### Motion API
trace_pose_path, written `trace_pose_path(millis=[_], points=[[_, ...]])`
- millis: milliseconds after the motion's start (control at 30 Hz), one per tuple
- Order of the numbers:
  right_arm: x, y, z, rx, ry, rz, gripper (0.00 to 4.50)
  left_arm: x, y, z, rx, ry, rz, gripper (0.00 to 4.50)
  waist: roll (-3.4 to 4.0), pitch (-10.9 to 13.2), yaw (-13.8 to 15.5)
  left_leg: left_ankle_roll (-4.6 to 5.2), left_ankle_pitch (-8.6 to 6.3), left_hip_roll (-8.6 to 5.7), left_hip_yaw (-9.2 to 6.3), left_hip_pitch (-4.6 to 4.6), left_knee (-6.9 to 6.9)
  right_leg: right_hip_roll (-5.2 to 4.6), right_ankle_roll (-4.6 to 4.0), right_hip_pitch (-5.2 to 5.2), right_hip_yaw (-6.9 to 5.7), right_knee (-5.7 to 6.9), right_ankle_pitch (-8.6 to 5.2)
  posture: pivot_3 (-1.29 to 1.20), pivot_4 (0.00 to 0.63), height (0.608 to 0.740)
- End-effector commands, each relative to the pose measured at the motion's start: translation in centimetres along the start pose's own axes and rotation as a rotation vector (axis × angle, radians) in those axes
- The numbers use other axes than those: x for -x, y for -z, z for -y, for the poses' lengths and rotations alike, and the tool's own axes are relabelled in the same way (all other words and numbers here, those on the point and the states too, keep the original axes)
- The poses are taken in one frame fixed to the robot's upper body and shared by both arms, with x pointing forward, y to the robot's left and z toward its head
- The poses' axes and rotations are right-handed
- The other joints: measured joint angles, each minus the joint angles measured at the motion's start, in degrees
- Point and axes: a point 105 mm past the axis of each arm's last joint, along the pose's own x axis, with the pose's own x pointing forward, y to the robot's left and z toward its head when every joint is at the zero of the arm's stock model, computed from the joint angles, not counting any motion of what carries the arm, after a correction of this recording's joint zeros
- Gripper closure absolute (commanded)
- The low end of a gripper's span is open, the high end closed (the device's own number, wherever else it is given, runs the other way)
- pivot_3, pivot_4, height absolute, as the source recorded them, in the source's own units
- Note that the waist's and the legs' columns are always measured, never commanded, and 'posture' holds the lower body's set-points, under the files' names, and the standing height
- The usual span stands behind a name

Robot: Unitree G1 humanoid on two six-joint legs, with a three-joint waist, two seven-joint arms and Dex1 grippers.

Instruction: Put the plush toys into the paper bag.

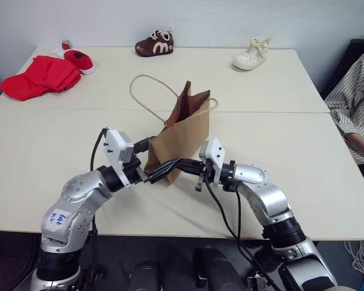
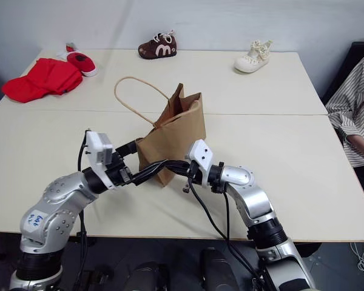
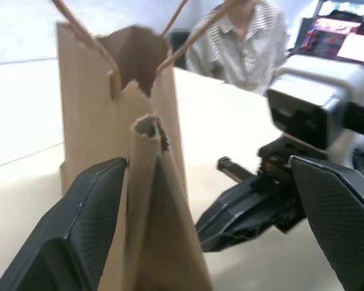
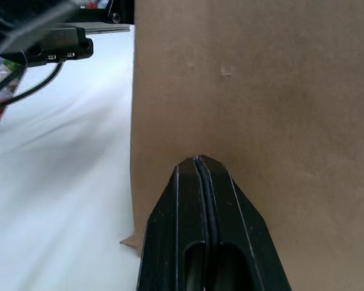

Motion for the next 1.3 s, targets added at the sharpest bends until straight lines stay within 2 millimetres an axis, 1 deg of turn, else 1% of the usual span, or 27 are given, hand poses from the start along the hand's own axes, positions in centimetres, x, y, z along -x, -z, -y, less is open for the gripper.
trace_pose_path(millis=[33,100,200,300,367,433,467,533,567,633,733,800,900,1000,1067,1100,1133,1167,1233,1267,1300], points=[[-0.4,-1.4,-0.3,0.043,-0.023,0.045,4.5,-0.2,0.3,-1.3,-0.019,-0.095,-0.004,0.62,0.0,0.0,0.0,0.0,0.0,0.01,0.0,0.0,0.0,0.01,0.0,0.0,0.0,0.01,0.0,0.0,0.15,0.74],[0.0,-1.4,-0.5,0.047,-0.036,0.048,4.5,-0.6,0.6,-1.5,0.004,-0.089,-0.01,1.16,0.0,0.0,0.0,0.0,0.0,0.01,0.0,0.02,0.0,0.02,0.0,0.0,-0.01,0.03,0.0,0.0,0.15,0.74],[0.9,-1.4,-1.0,0.043,-0.064,0.06,4.5,-1.6,0.6,-1.3,0.02,-0.059,0.009,2.11,-0.01,0.0,0.2,0.0,0.0,0.01,0.0,0.0,0.0,0.01,0.0,0.0,-0.02,0.01,0.0,0.0,0.15,0.74],[2.1,-1.2,-1.3,0.045,-0.076,0.051,4.5,-2.3,0.5,-1.5,0.024,-0.042,0.019,3.05,-0.02,0.0,0.4,0.03,-0.01,-0.01,0.0,-0.01,0.01,-0.02,0.0,0.01,-0.04,-0.01,0.0,0.0,0.15,0.74],[3.6,-1.0,-1.2,0.046,-0.06,0.04,4.5,-2.1,0.4,-1.5,0.024,-0.001,0.008,3.66,-0.02,0.0,0.5,0.03,-0.02,-0.02,0.0,-0.01,0.02,-0.01,0.0,0.01,-0.03,0.0,0.0,0.0,0.15,0.74],[5.4,-1.1,-1.3,0.039,-0.058,0.029,4.5,-1.5,-0.1,-1.6,0.02,0.06,0.006,4.29,-0.02,0.0,0.5,0.03,-0.02,-0.01,0.0,-0.01,0.02,0.0,0.0,0.01,-0.04,0.0,0.0,0.0,0.15,0.74],[6.6,-1.2,-1.1,0.039,-0.044,0.022,4.5,-1.0,-0.6,-1.5,0.019,0.128,0.01,4.41,-0.02,0.0,0.5,0.03,-0.02,-0.01,0.0,-0.01,0.02,0.01,0.0,0.01,-0.04,0.01,0.0,0.0,0.15,0.74],[8.7,-1.6,-1.1,0.034,-0.034,0.017,4.5,0.1,-1.6,-1.0,0.045,0.275,0.018,4.41,-0.03,0.0,0.5,0.03,-0.02,0.0,0.01,0.0,0.02,0.02,0.0,0.01,-0.04,0.01,0.0,0.0,0.15,0.74],[10.3,-1.5,-1.0,0.029,-0.026,-0.015,4.5,1.0,-1.8,-0.6,0.05,0.374,-0.013,4.41,-0.03,0.0,0.5,0.02,-0.02,0.01,0.01,0.02,0.02,0.03,0.0,0.02,-0.03,0.0,0.0,0.0,0.15,0.74],[13.2,-1.2,-1.0,0.028,-0.015,-0.084,4.5,2.5,-2.0,-0.5,0.036,0.518,-0.07,4.41,-0.03,0.0,0.6,0.02,-0.02,0.01,0.02,0.02,0.01,0.06,-0.01,0.02,-0.05,-0.02,-0.01,0.0,0.15,0.74],[17.1,-1.0,-0.8,0.05,0.006,-0.165,4.5,3.6,-1.6,-1.9,-0.009,0.599,-0.161,4.41,-0.02,0.0,1.1,0.02,-0.02,-0.02,0.03,0.04,0.01,0.1,-0.02,0.06,-0.05,-0.07,-0.02,0.0,0.15,0.74],[19.1,-0.9,-0.2,0.052,0.049,-0.205,4.5,3.8,-1.4,-2.6,-0.048,0.647,-0.19,4.41,-0.02,0.0,1.5,0.03,-0.03,-0.05,0.06,0.09,0.03,0.11,-0.01,0.11,-0.01,-0.09,-0.01,0.0,0.15,0.74],[20.2,-0.8,0.3,0.072,0.085,-0.222,4.5,3.5,-1.2,-3.2,-0.09,0.691,-0.207,4.41,-0.05,0.0,1.6,0.05,-0.03,-0.06,0.06,0.09,0.1,0.22,0.05,0.19,0.02,-0.14,0.04,0.0,0.15,0.74],[20.2,-0.8,0.4,0.109,0.085,-0.213,4.5,3.4,-0.8,-3.7,-0.103,0.698,-0.254,4.41,-0.04,0.0,1.5,0.05,-0.03,-0.03,0.05,0.08,0.09,0.25,0.05,0.19,0.06,-0.16,0.04,0.0,0.15,0.74],[19.8,-1.2,0.4,0.055,0.092,-0.153,4.5,3.8,-0.7,-4.5,-0.13,0.66,-0.281,4.03,-0.04,0.0,1.3,0.05,-0.03,-0.01,0.08,0.07,0.07,0.26,0.05,0.14,0.11,-0.14,0.04,0.0,0.15,0.74],[19.5,-1.3,0.1,-0.03,0.077,-0.122,4.5,4.2,-0.8,-5.0,-0.141,0.632,-0.298,3.87,-0.05,0.0,1.3,0.05,-0.03,0.02,0.08,0.07,0.07,0.26,0.05,0.13,0.11,-0.14,0.04,0.0,0.15,0.74],[19.4,-1.1,-0.4,-0.098,0.047,-0.148,4.5,4.6,-0.9,-5.5,-0.155,0.605,-0.306,3.57,-0.04,0.0,1.2,0.05,-0.03,0.04,0.09,0.07,0.07,0.27,0.05,0.12,0.11,-0.12,0.03,0.0,0.15,0.74],[19.2,-1.3,-0.5,-0.061,0.022,-0.157,4.5,5.1,-1.0,-5.9,-0.164,0.583,-0.316,3.29,-0.04,0.0,1.3,0.05,-0.03,0.04,0.09,0.06,0.07,0.24,0.04,0.09,0.12,-0.07,0.03,0.0,0.15,0.74],[19.2,-1.6,-0.4,-0.015,0.035,-0.158,4.5,6.5,-1.4,-6.4,-0.151,0.527,-0.323,2.69,-0.04,0.0,1.2,0.05,-0.03,0.05,0.09,0.05,0.07,0.23,0.04,0.06,0.13,-0.07,0.03,0.0,0.15,0.74],[19.2,-2.1,0.0,0.014,0.063,-0.13,4.13,7.5,-1.5,-6.6,-0.15,0.487,-0.331,2.34,-0.03,0.0,1.1,0.05,-0.03,0.05,0.1,0.06,0.07,0.2,0.04,0.06,0.13,-0.06,0.03,0.0,0.15,0.74],[19.3,-2.1,0.2,0.007,0.085,-0.124,3.9,8.4,-1.6,-7.0,-0.175,0.428,-0.336,2.01,-0.03,0.0,1.0,0.05,-0.04,0.07,0.1,0.05,0.05,0.2,0.03,0.05,0.14,-0.06,0.03,0.0,0.15,0.74]])
